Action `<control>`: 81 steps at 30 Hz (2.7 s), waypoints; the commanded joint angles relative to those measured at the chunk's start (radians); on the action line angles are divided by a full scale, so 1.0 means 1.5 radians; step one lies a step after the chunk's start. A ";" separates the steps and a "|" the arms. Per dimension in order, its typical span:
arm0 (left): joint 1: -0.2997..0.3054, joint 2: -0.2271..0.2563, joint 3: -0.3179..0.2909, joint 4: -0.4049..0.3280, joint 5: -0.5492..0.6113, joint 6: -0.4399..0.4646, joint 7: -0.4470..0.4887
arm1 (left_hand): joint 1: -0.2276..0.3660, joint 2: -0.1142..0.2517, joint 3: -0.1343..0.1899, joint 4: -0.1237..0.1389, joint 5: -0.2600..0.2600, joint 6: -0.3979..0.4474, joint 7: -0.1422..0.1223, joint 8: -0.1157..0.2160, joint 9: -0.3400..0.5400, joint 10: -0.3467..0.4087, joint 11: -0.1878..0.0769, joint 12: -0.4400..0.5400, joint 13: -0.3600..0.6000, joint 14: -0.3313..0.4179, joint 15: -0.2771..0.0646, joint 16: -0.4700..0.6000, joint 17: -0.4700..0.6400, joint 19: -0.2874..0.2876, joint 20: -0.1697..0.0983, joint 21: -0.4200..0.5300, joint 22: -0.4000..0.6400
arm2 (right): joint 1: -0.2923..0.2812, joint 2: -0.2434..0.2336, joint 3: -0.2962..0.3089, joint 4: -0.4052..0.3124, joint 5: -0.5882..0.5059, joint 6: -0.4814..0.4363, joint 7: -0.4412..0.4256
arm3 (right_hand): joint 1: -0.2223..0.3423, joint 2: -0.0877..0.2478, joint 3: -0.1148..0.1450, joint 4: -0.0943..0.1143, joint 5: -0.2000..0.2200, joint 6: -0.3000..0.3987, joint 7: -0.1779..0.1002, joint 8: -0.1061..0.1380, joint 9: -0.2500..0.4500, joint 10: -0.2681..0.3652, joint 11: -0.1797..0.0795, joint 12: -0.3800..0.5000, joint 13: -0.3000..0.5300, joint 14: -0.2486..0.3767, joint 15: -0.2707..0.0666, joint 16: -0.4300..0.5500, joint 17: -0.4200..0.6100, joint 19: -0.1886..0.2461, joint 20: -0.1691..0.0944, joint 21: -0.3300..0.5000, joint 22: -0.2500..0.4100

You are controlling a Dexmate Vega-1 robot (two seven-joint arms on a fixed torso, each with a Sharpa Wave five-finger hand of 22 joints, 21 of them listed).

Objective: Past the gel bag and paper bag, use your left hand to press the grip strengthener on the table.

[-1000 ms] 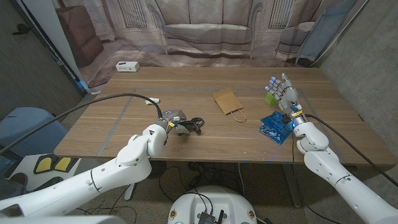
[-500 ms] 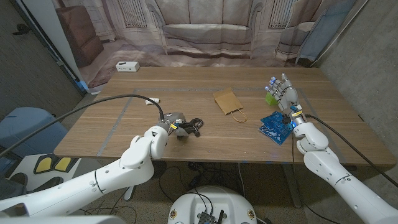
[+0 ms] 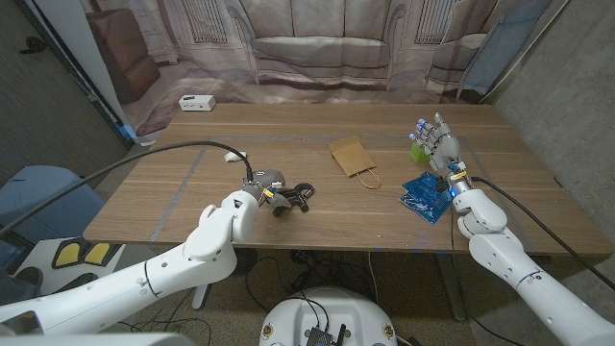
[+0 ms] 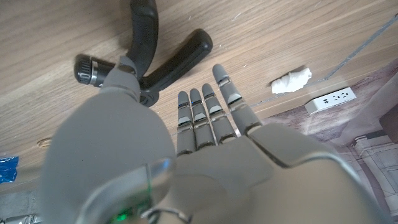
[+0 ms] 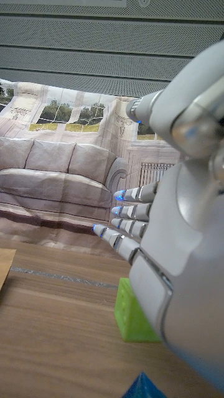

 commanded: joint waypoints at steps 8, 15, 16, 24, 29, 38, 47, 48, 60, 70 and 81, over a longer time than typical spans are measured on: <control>0.048 0.011 -0.077 -0.028 -0.002 -0.036 0.022 | -0.018 0.000 -0.008 0.005 -0.002 -0.002 -0.002 0.001 0.001 0.001 0.000 0.004 -0.002 -0.004 -0.004 0.002 0.002 -0.003 0.001 -0.006 0.001 | -0.001 0.002 -0.002 -0.003 -0.006 0.004 -0.006 | 0.005 0.003 -0.002 0.001 0.003 0.004 0.000 -0.001 0.001 0.005 0.000 -0.002 0.004 0.004 -0.001 -0.004 0.002 0.006 0.001 -0.001 0.002; 0.078 0.011 -0.115 -0.038 -0.016 -0.042 0.075 | -0.028 0.002 -0.010 0.009 -0.002 0.010 -0.006 0.007 0.001 0.013 -0.005 0.010 -0.004 0.011 -0.011 0.008 0.001 0.005 -0.008 -0.008 0.001 | 0.000 0.004 -0.005 -0.002 -0.008 0.006 -0.004 | 0.005 0.003 -0.002 0.001 0.003 0.004 0.000 -0.001 0.001 0.004 0.000 -0.002 0.004 0.004 -0.001 -0.004 0.002 0.006 0.001 -0.001 0.002; 0.079 0.011 -0.116 -0.038 -0.017 -0.044 0.076 | -0.030 0.003 -0.011 0.009 -0.002 0.016 -0.007 0.010 0.001 0.015 -0.007 0.011 -0.005 0.013 -0.012 0.009 0.001 0.007 -0.010 -0.007 0.002 | 0.000 0.004 -0.005 -0.002 -0.008 0.006 -0.004 | 0.005 0.003 -0.002 0.001 0.003 0.004 0.000 -0.001 0.001 0.005 0.000 -0.002 0.004 0.004 -0.001 -0.004 0.002 0.006 0.001 -0.001 0.002; 0.120 0.007 -0.167 -0.052 -0.060 -0.053 0.145 | -0.042 0.005 -0.013 0.013 -0.001 0.030 -0.008 0.014 0.000 0.031 -0.009 0.017 -0.007 0.025 -0.016 0.012 0.000 0.016 -0.014 -0.008 0.002 | -0.008 0.000 -0.002 -0.012 -0.009 0.008 -0.008 | 0.005 0.002 -0.003 0.001 0.003 0.003 0.001 -0.001 0.001 0.004 0.001 -0.002 0.004 0.004 0.000 -0.004 0.002 0.006 0.001 -0.001 0.002; 0.149 0.000 -0.210 -0.050 -0.119 -0.092 0.201 | -0.052 0.010 -0.014 0.018 -0.001 0.035 -0.009 0.015 0.000 0.039 -0.004 0.020 -0.009 0.034 -0.016 0.014 0.001 0.020 -0.015 -0.009 0.002 | -0.013 0.001 -0.001 -0.012 -0.007 0.011 -0.007 | 0.005 0.002 -0.003 0.001 0.003 0.003 0.001 -0.001 0.001 0.004 0.001 -0.002 0.004 0.004 0.000 -0.004 0.002 0.006 0.001 -0.001 0.002; 0.157 -0.016 -0.227 -0.040 -0.156 -0.113 0.262 | -0.069 0.016 -0.017 0.026 -0.002 0.022 -0.011 0.008 -0.002 0.033 0.000 0.015 -0.014 0.036 -0.013 0.013 0.001 0.022 -0.013 -0.012 0.003 | -0.022 0.000 0.003 -0.016 -0.007 0.022 -0.005 | 0.004 0.002 -0.004 0.002 0.003 0.004 0.001 -0.001 0.001 0.004 0.000 -0.002 0.004 0.004 0.000 -0.005 0.002 0.006 0.001 -0.001 0.002; 0.183 -0.023 -0.294 -0.027 -0.267 -0.189 0.304 | -0.086 0.020 -0.021 0.034 -0.002 0.012 -0.003 0.004 -0.002 0.028 0.007 0.011 -0.020 0.030 -0.005 0.009 0.001 0.016 -0.015 -0.018 0.003 | -0.026 0.006 0.005 -0.009 -0.001 0.031 -0.002 | 0.004 0.002 -0.004 0.002 0.003 0.003 0.001 -0.002 0.001 0.004 0.000 -0.003 0.004 0.003 -0.001 -0.005 0.002 0.007 0.000 -0.001 0.002; 0.182 -0.026 -0.297 -0.022 -0.276 -0.196 0.309 | -0.090 0.022 -0.021 0.036 -0.002 0.012 -0.002 0.004 -0.003 0.029 0.012 0.011 -0.021 0.030 -0.004 0.009 0.001 0.016 -0.015 -0.018 0.004 | -0.026 0.007 0.004 -0.008 -0.002 0.032 -0.001 | 0.004 0.002 -0.004 0.002 0.003 0.003 0.001 -0.002 0.001 0.004 0.000 -0.002 0.004 0.003 -0.001 -0.005 0.002 0.007 0.000 -0.001 0.002; 0.158 -0.054 -0.325 0.056 -0.418 -0.352 0.330 | -0.133 0.036 -0.030 0.059 -0.004 0.011 0.010 0.005 -0.003 0.044 0.029 0.014 -0.032 0.038 0.010 0.011 0.002 0.016 -0.009 -0.024 0.004 | -0.017 0.015 0.000 0.005 -0.003 0.041 0.006 | 0.005 0.003 -0.005 0.002 0.003 0.003 0.001 -0.002 0.001 0.004 0.001 -0.003 0.004 0.004 -0.001 -0.005 0.002 0.007 0.000 -0.001 0.002; 0.134 -0.087 -0.317 0.110 -0.461 -0.427 0.368 | -0.151 0.041 -0.034 0.068 -0.004 0.011 0.017 0.004 -0.004 0.041 0.035 0.012 -0.037 0.034 0.017 0.009 0.002 0.012 -0.005 -0.029 0.005 | -0.005 0.016 -0.004 0.020 -0.013 0.049 0.011 | 0.004 0.003 -0.005 0.002 0.003 0.004 0.001 -0.001 0.001 0.004 0.000 -0.003 0.004 0.004 -0.001 -0.005 0.002 0.007 0.000 -0.001 0.002; 0.089 -0.129 -0.326 0.248 -0.662 -0.656 0.263 | -0.195 0.045 -0.047 0.088 -0.003 -0.021 0.034 -0.004 -0.005 0.020 0.058 0.003 -0.048 0.016 0.034 0.003 0.002 -0.005 0.008 -0.043 0.005 | 0.005 0.024 -0.008 0.040 -0.009 0.057 0.021 | 0.004 0.002 -0.006 0.002 0.003 0.003 0.002 -0.002 0.001 0.004 0.001 -0.003 0.004 0.003 0.000 -0.005 0.002 0.007 0.000 -0.001 0.002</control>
